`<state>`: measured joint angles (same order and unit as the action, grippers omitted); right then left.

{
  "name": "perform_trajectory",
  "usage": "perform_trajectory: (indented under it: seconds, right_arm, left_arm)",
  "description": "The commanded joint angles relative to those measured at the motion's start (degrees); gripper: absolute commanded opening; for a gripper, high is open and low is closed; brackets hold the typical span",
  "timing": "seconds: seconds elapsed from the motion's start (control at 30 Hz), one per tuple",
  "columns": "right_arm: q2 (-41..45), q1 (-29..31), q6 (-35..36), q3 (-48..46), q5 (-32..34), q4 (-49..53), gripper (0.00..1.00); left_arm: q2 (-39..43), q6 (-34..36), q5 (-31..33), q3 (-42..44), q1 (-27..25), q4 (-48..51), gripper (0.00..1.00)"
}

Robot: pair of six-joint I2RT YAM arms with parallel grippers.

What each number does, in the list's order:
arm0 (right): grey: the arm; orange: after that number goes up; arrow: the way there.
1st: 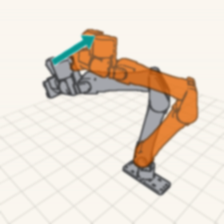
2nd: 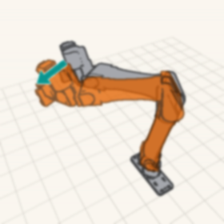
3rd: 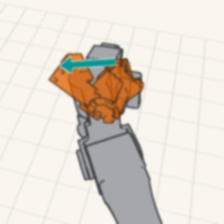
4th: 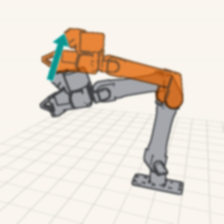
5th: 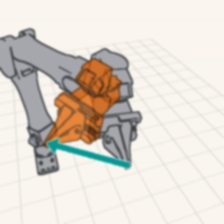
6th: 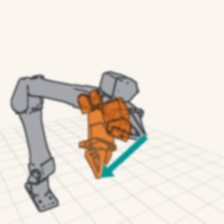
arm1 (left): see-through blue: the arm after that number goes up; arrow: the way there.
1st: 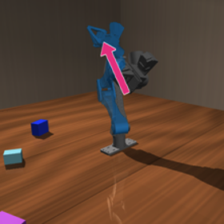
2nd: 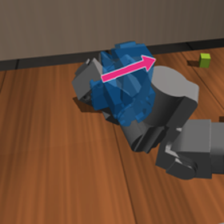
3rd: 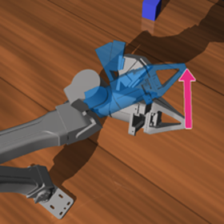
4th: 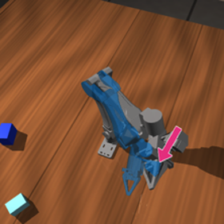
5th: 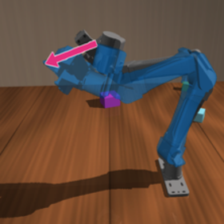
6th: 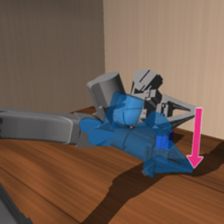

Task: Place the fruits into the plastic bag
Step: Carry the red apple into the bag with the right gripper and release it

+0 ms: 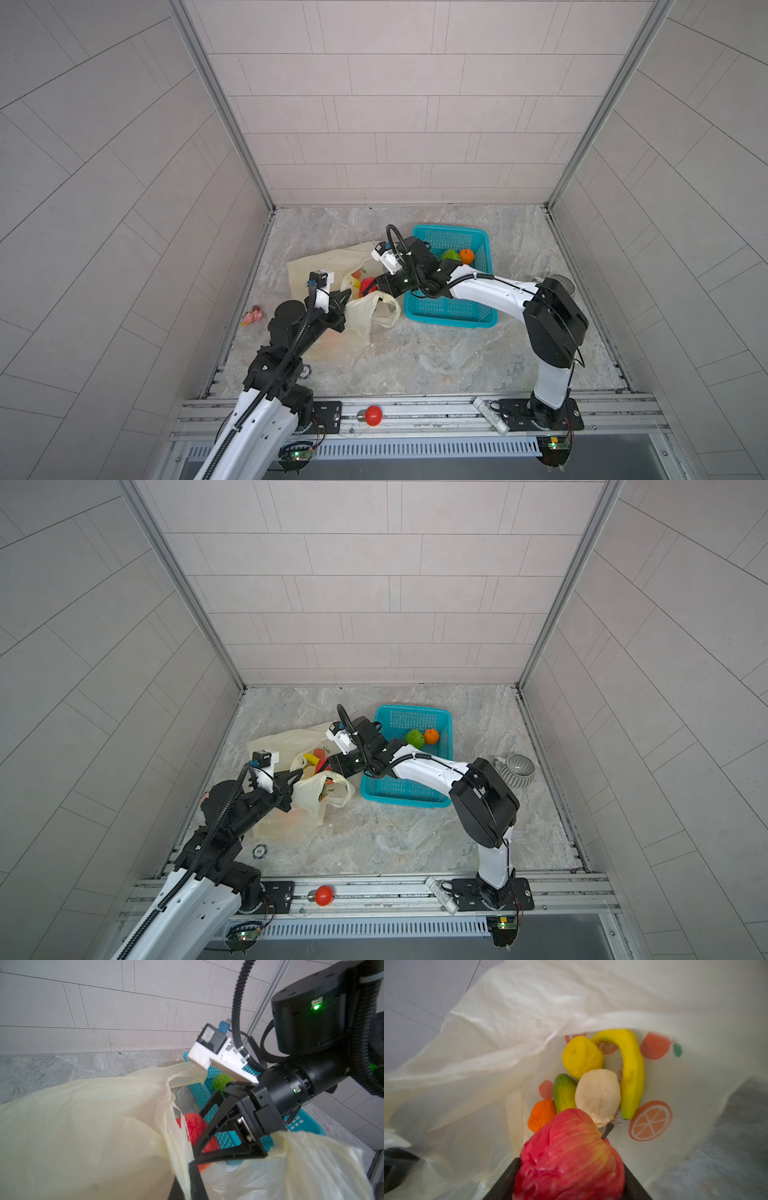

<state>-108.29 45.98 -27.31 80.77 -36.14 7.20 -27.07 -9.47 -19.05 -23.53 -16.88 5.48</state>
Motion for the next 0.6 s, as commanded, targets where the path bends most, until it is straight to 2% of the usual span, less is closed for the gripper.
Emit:
perform_trajectory:
  seconds: [0.0, 0.13, 0.27, 0.43, 0.57]
  right_arm:
    - [-2.4, 2.4, 2.2, 3.6, -3.9, 1.5, 0.50]
    - [-6.8, 4.8, 2.6, 8.1, -5.6, 3.9, 0.51]
    - [-9.7, 6.7, 5.2, 11.6, -7.4, 7.0, 0.56]
    - [-9.7, 7.1, 6.4, 12.0, -7.9, 8.1, 0.73]
    - [-7.0, 5.9, 7.5, 10.1, -5.4, 8.7, 0.81]
  left_arm:
    - [0.0, 0.2, -0.4, 0.2, 0.1, -0.4, 0.00]
    - [0.0, 0.2, -0.5, 0.2, 0.1, -0.6, 0.00]
    - [0.0, 0.0, -0.9, 0.2, 0.1, -0.7, 0.00]
    - [-0.3, 0.0, -0.7, 0.2, 0.1, -0.8, 0.00]
    - [-0.4, 0.0, -0.6, 0.2, 0.1, -0.8, 0.00]
